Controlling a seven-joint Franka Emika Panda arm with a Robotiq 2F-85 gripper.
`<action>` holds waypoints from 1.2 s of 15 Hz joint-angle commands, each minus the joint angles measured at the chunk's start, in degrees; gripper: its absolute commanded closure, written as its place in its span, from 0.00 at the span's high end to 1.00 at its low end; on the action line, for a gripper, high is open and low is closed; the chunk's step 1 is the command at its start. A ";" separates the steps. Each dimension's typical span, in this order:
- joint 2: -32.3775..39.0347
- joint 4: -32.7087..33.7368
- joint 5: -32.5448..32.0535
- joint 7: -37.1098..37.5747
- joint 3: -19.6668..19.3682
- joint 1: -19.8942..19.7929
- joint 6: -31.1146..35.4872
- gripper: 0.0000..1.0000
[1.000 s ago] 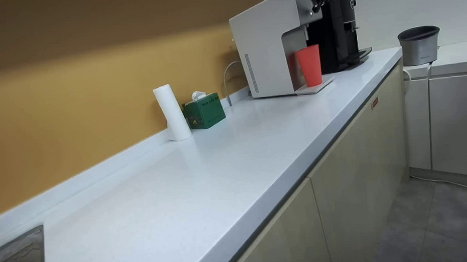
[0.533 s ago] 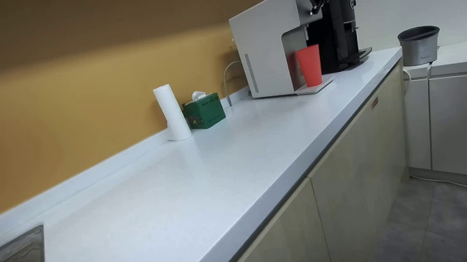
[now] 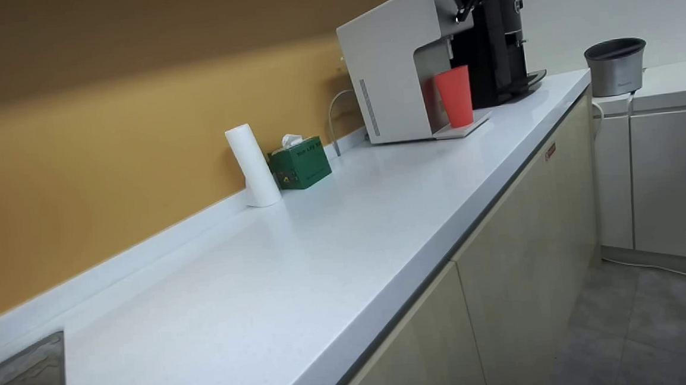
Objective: Press the center button on the grey dispenser
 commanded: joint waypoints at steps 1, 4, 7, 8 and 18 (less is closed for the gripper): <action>2.59 4.24 6.57 -4.05 0.75 -0.49 -3.31 0.00; 2.57 4.69 11.45 -7.94 0.59 -0.79 -4.90 0.00; -0.97 0.56 9.27 -7.29 0.01 -0.60 -3.69 0.00; -2.37 -0.99 7.58 -6.51 -0.04 -0.36 -3.16 0.00; -19.12 -20.88 -39.09 26.36 15.45 -19.34 -3.25 0.26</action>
